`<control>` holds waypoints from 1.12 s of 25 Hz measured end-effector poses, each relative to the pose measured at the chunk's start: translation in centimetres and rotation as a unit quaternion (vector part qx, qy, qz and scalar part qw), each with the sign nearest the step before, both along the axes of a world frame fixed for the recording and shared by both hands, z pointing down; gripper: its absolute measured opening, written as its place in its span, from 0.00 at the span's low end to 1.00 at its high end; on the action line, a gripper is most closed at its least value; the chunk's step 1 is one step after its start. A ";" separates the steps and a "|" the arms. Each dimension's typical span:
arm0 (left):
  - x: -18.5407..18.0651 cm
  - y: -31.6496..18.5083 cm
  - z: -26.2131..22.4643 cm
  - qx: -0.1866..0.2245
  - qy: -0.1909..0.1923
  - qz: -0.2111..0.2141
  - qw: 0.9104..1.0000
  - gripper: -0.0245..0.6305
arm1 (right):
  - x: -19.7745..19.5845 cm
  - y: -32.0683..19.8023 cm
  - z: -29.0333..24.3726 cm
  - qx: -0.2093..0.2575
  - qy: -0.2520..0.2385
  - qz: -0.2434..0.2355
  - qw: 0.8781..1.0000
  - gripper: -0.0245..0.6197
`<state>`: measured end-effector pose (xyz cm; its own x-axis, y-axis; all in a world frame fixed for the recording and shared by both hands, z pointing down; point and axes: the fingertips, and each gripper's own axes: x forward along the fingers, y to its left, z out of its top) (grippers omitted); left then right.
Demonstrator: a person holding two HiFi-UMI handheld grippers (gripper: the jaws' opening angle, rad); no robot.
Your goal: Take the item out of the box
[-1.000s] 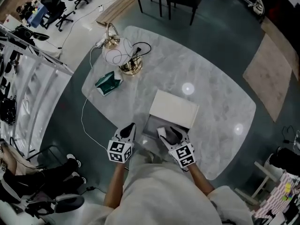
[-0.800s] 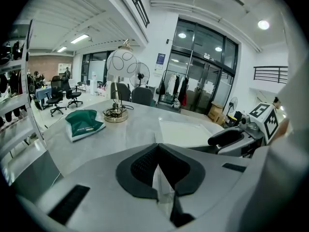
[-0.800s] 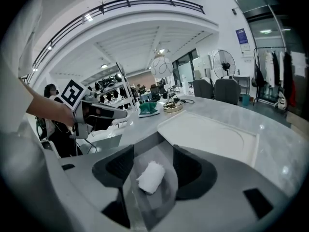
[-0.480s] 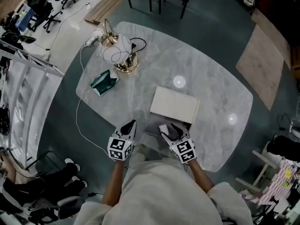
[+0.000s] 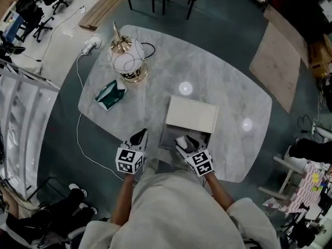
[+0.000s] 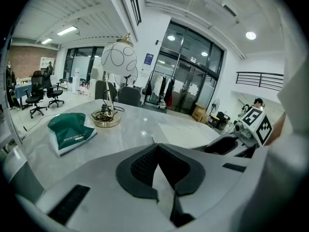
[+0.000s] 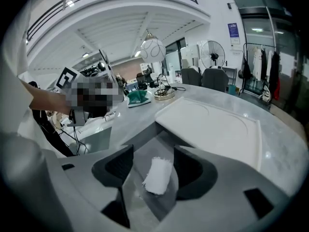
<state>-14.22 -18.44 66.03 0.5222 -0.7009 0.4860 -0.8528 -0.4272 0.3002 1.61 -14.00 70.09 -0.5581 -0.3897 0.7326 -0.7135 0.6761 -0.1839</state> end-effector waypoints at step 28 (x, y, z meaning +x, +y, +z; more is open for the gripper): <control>-1.9 -0.6 -0.1 0.008 0.011 0.002 1.000 0.06 | 0.2 -0.3 7.0 -0.101 0.077 0.002 0.992 0.45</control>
